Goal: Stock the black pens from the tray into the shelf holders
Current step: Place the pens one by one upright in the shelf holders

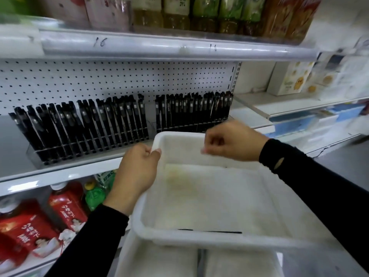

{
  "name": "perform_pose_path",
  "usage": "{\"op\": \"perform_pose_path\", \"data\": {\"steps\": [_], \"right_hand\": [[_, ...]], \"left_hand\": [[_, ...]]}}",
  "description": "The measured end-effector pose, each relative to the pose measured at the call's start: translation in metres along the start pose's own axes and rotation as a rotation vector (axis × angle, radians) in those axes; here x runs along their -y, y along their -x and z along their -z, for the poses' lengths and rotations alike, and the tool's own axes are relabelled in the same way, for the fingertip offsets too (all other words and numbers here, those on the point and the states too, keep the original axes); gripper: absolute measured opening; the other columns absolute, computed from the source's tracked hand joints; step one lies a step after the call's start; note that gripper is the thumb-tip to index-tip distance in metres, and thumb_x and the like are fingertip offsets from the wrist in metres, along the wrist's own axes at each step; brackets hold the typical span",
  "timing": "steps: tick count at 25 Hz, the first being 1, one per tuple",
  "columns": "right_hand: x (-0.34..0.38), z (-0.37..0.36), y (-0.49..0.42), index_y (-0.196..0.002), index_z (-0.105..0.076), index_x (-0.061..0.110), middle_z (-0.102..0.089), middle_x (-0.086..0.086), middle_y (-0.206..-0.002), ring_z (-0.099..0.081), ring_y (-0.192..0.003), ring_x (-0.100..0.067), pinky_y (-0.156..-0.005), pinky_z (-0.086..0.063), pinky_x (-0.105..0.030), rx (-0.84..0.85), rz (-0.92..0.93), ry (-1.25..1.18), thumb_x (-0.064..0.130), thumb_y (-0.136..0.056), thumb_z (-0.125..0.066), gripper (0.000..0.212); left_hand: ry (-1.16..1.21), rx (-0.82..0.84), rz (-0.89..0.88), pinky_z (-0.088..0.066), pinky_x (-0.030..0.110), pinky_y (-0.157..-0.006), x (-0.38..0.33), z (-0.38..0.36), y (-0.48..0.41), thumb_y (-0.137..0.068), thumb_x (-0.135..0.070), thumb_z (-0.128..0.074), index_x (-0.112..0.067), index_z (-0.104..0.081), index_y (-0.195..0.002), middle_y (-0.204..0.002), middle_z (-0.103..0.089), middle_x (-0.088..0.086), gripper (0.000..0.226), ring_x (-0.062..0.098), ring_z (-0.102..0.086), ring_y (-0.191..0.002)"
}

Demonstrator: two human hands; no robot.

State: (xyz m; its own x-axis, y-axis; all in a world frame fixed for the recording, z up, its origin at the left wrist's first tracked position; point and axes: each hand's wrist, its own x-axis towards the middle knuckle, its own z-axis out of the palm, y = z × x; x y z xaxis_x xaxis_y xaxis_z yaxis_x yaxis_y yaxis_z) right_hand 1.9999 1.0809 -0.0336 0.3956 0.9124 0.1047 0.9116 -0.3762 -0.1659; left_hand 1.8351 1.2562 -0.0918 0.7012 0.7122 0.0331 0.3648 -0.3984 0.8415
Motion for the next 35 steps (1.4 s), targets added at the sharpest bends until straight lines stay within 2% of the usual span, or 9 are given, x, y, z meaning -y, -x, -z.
{"op": "perform_pose_path", "data": {"steps": [5,11,13,15,19,24,28,32,35], "right_hand": [[0.028,-0.05,0.032,-0.091,-0.07,0.03,-0.074,0.01,-0.079,-0.071,-0.076,-0.013,-0.079,-0.06,-0.034,0.735,-0.051,-0.152,0.064,-0.065,-0.077,0.044],[0.043,-0.063,0.037,-0.091,-0.074,0.018,-0.068,0.004,-0.075,-0.061,-0.061,-0.014,-0.074,-0.058,-0.031,0.875,0.02,-0.126,0.026,-0.086,-0.071,0.01],[0.043,-0.067,0.037,-0.092,-0.074,0.016,-0.07,-0.001,-0.082,-0.065,-0.071,-0.02,-0.079,-0.061,-0.036,0.88,0.05,-0.152,0.022,-0.085,-0.07,0.01],[0.043,-0.068,0.038,-0.089,-0.072,0.015,-0.071,-0.002,-0.083,-0.065,-0.075,-0.02,-0.078,-0.061,-0.04,0.847,0.046,-0.218,0.023,-0.085,-0.072,0.009],[0.027,-0.051,0.03,-0.086,-0.071,0.013,-0.064,0.005,-0.065,-0.055,-0.054,-0.009,-0.053,-0.048,-0.021,0.664,-0.06,-0.484,0.026,-0.089,-0.074,0.014],[0.001,-0.037,0.028,-0.092,-0.074,0.006,-0.061,0.003,-0.061,-0.051,-0.052,-0.013,-0.05,-0.045,-0.024,0.361,-0.214,-0.81,0.013,-0.09,-0.072,0.008],[-0.006,-0.039,0.025,-0.095,-0.073,0.004,-0.062,-0.001,-0.068,-0.05,-0.05,-0.014,-0.046,-0.043,-0.023,0.167,-0.255,-0.989,0.005,-0.092,-0.067,0.007],[-0.015,-0.03,0.017,-0.091,-0.07,0.003,-0.065,-0.005,-0.068,-0.061,-0.057,-0.017,-0.053,-0.051,-0.025,-0.027,-0.311,-0.937,0.009,-0.092,-0.068,0.006],[-0.04,-0.007,0.002,-0.088,-0.068,0.005,-0.067,-0.007,-0.069,-0.063,-0.056,-0.017,-0.055,-0.055,-0.025,-0.3,-0.383,-0.984,0.009,-0.093,-0.066,0.007]], "left_hand": [[0.012,-0.031,-0.031,-0.054,0.045,-0.074,0.001,0.002,0.001,-0.096,-0.038,-0.055,-0.01,-0.065,-0.087,-0.081,-0.071,0.012,0.031,0.03,-0.066,-0.077],[-0.003,-0.045,-0.026,-0.055,0.048,-0.075,0.003,0.004,0.003,-0.096,-0.039,-0.055,-0.012,-0.064,-0.086,-0.08,-0.07,0.01,0.03,0.028,-0.065,-0.075],[-0.001,-0.044,-0.025,-0.055,0.047,-0.074,0.002,0.003,0.003,-0.096,-0.038,-0.054,-0.013,-0.063,-0.085,-0.08,-0.07,0.009,0.029,0.027,-0.065,-0.074],[-0.005,-0.041,-0.024,-0.055,0.045,-0.073,0.001,0.003,0.003,-0.097,-0.039,-0.054,-0.015,-0.062,-0.085,-0.079,-0.07,0.007,0.028,0.025,-0.065,-0.073],[-0.02,-0.03,-0.024,-0.055,0.045,-0.074,0.003,0.004,0.003,-0.098,-0.039,-0.052,-0.017,-0.061,-0.086,-0.08,-0.069,0.005,0.027,0.025,-0.065,-0.074],[-0.036,-0.018,-0.018,-0.049,0.034,-0.065,0.003,0.004,0.003,-0.099,-0.038,-0.051,-0.019,-0.06,-0.086,-0.079,-0.067,0.001,0.025,0.02,-0.063,-0.074],[-0.03,-0.018,-0.019,-0.052,0.038,-0.07,0.002,0.004,0.004,-0.098,-0.039,-0.051,-0.018,-0.061,-0.086,-0.078,-0.068,0.002,0.026,0.023,-0.064,-0.075],[-0.046,-0.018,-0.024,-0.055,0.042,-0.074,0.002,0.004,0.006,-0.099,-0.039,-0.05,-0.017,-0.062,-0.086,-0.079,-0.07,0.004,0.028,0.023,-0.065,-0.074],[-0.04,-0.032,-0.042,-0.055,0.037,-0.071,0.002,0.005,0.009,-0.1,-0.036,-0.05,-0.021,-0.063,-0.083,-0.077,-0.07,0.0,0.026,0.019,-0.065,-0.072]]}}
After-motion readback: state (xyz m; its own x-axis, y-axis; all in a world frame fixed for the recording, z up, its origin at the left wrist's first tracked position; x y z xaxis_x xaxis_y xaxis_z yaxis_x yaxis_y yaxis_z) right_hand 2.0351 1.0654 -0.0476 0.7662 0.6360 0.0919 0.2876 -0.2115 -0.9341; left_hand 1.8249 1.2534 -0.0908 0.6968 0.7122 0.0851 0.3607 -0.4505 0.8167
